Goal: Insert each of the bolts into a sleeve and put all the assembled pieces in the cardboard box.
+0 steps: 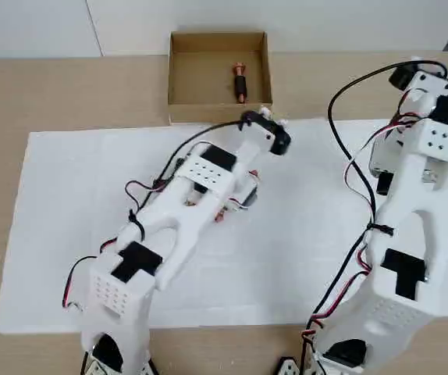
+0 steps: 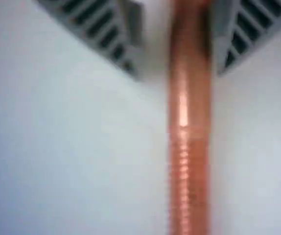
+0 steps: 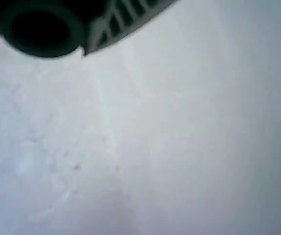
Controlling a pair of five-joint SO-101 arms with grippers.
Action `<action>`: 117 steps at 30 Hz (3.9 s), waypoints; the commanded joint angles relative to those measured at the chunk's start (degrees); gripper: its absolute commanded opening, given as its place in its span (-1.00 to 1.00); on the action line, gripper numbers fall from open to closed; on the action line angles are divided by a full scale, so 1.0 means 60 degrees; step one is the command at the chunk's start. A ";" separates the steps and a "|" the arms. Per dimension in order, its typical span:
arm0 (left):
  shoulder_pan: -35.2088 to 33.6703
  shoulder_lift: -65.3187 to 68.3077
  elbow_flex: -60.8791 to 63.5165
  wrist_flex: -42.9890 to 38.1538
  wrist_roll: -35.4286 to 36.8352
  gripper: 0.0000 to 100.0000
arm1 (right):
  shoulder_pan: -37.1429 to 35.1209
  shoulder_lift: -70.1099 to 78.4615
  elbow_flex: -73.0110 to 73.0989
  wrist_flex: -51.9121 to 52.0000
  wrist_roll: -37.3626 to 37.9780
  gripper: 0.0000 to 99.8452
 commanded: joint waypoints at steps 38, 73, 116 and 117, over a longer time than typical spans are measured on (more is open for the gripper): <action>-0.5216 -0.3663 -0.4974 0.5905 0.3546 -0.99 | 0.0066 -0.0681 -0.0088 0.0212 0.0073 -0.99; -0.5363 -0.8073 0.7158 -0.1348 -1.5077 -0.99 | 0.0095 -0.0696 -0.0073 0.0374 0.0044 -0.99; -0.5363 -0.8176 0.4168 -0.1275 -0.2374 -0.85 | -0.0344 -0.2264 0.0908 0.0330 -0.0234 -0.99; -0.5319 -0.8161 0.3700 -0.0762 -0.1436 -0.85 | -0.0344 -0.2264 0.0908 0.0330 -0.0234 -0.99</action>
